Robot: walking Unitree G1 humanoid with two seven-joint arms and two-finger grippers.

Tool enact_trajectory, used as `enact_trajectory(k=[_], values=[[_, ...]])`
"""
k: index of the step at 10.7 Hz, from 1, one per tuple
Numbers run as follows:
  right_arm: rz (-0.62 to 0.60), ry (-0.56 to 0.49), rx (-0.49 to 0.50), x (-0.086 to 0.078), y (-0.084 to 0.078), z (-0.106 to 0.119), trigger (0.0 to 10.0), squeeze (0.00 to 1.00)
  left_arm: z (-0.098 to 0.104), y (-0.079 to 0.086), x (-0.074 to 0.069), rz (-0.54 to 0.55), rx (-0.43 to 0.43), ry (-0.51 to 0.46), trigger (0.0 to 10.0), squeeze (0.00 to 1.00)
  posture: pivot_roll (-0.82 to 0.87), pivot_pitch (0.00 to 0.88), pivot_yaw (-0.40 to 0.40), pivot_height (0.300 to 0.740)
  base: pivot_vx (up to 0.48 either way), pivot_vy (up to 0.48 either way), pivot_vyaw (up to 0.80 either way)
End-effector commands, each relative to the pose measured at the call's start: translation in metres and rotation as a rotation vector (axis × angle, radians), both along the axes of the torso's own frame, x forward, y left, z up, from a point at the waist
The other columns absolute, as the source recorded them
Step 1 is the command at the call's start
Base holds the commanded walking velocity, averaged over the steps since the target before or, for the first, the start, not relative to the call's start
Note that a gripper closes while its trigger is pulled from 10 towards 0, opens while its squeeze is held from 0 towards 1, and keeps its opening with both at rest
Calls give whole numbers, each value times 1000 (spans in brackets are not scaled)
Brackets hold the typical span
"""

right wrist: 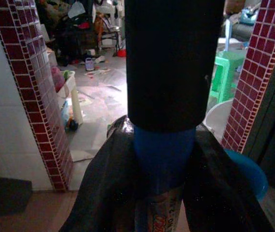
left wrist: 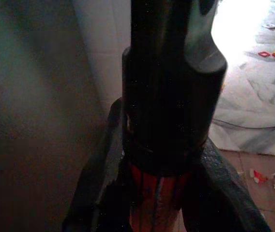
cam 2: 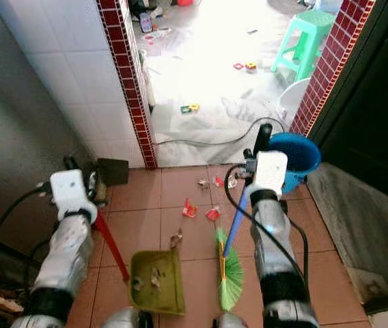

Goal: Sweep floor

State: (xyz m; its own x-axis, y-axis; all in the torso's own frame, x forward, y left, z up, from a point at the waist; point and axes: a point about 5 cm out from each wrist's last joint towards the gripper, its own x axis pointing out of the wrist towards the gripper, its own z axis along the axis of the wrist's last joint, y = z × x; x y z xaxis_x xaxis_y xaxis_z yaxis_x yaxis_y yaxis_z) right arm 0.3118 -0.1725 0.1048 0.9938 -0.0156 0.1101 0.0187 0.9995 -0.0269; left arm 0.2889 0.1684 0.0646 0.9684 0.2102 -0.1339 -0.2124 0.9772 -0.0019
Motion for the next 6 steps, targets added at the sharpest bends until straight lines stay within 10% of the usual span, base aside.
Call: enact_trajectory(k=[1, 3, 6], values=[[20, -31, 5, 0, 4, 8, 10000, 0, 3, 5, -1, -4, 10, 6, 10000, 0, -86, 10, 78, 740, 0, 0, 0], [3, -40, -62, -15, -19, 13, 10000, 0, -1, 17, -38, -4, 11, 42, 10000, 0, -84, 18, 62, 740, 0, 0, 0], [34, -31, -57, -6, -13, 17, 10000, 0, 6, 9, -34, -51, -16, 39, 10000, 0, -84, 10, 55, 740, 0, 0, -240]])
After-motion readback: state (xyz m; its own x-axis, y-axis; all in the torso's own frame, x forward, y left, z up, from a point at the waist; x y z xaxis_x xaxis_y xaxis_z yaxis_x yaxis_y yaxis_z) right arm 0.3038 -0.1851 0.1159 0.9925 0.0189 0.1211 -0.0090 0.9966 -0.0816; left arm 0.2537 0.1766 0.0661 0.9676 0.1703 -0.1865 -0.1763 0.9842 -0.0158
